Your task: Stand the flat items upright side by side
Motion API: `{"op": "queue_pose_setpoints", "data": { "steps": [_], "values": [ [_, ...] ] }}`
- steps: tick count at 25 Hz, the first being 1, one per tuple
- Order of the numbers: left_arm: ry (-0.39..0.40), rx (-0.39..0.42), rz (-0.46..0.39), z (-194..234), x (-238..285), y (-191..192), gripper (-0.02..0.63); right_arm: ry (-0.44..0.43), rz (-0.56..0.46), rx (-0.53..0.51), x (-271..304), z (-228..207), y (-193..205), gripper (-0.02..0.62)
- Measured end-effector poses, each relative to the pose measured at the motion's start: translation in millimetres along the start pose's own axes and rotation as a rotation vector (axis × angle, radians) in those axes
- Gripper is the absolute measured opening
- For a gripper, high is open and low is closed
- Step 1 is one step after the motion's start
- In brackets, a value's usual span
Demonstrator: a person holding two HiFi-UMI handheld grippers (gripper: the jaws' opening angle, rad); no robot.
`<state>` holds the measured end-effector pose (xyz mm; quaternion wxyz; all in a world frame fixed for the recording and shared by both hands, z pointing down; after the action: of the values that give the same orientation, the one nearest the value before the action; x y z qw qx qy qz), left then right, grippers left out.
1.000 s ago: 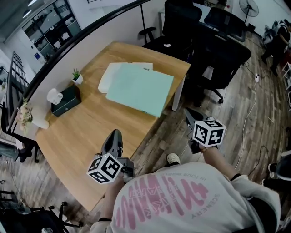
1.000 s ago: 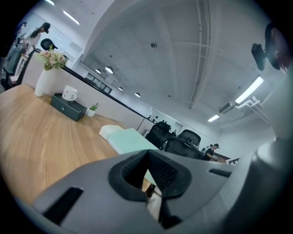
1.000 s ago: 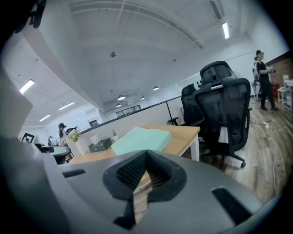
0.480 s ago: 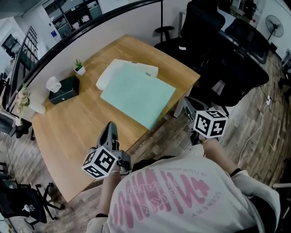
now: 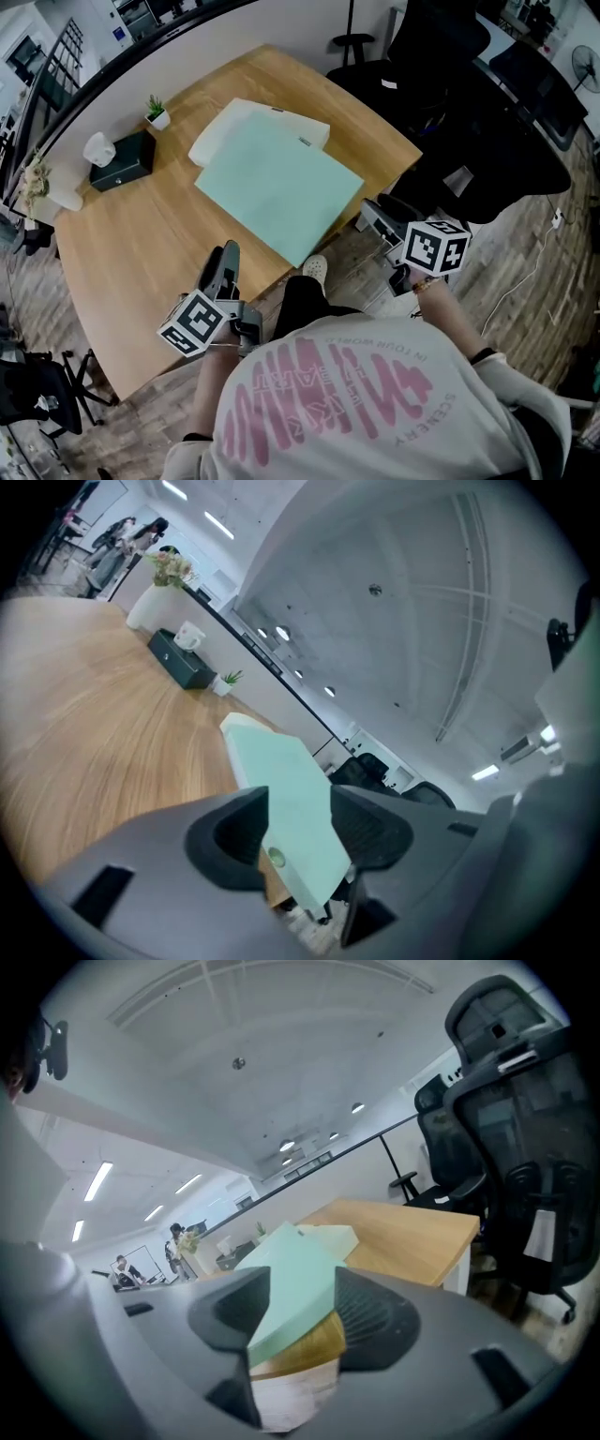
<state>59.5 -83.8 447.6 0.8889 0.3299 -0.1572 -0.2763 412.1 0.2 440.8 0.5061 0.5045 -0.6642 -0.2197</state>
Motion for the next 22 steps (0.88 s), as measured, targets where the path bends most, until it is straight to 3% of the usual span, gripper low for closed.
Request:
{"op": "queue_pose_setpoints", "data": {
  "steps": [2, 6, 10, 14, 17, 22],
  "values": [
    [-0.021, -0.034, 0.002, 8.7, 8.5, -0.8, 0.249, -0.03, 0.022, -0.046, 16.0, 2.7, -11.5, 0.264],
    [-0.067, -0.14, 0.021, 31.1, 30.1, 1.6, 0.318, -0.058, 0.106, -0.212, 51.9, 10.8, -32.3, 0.354],
    [-0.075, -0.24, 0.093, 44.8, 62.8, 5.5, 0.368, -0.07, 0.203, -0.36, 90.3, 17.7, -47.3, 0.359],
    [-0.108, -0.282, 0.16, 55.1, 86.2, 15.2, 0.405, -0.11, 0.277, -0.39, 125.2, 22.1, -51.7, 0.359],
    [-0.131, -0.302, 0.167, 61.5, 96.0, 18.4, 0.405, -0.134, 0.326, -0.411, 149.6, 25.9, -50.4, 0.36],
    [-0.105, -0.383, 0.161, 66.9, 109.1, 24.2, 0.39, -0.163, 0.399, -0.445, 177.6, 33.3, -42.5, 0.367]
  ]
}}
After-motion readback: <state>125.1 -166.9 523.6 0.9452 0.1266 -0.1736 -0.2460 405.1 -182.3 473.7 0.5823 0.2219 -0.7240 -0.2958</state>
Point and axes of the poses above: the fingertips, and each gripper's own axes: x forward along the fingers, z to its left, y out of its underside, the point moved 7 cm from there along -x, backward along the fingers, and after that the axes turned 13 degrees about y, right-handed, at the moved point
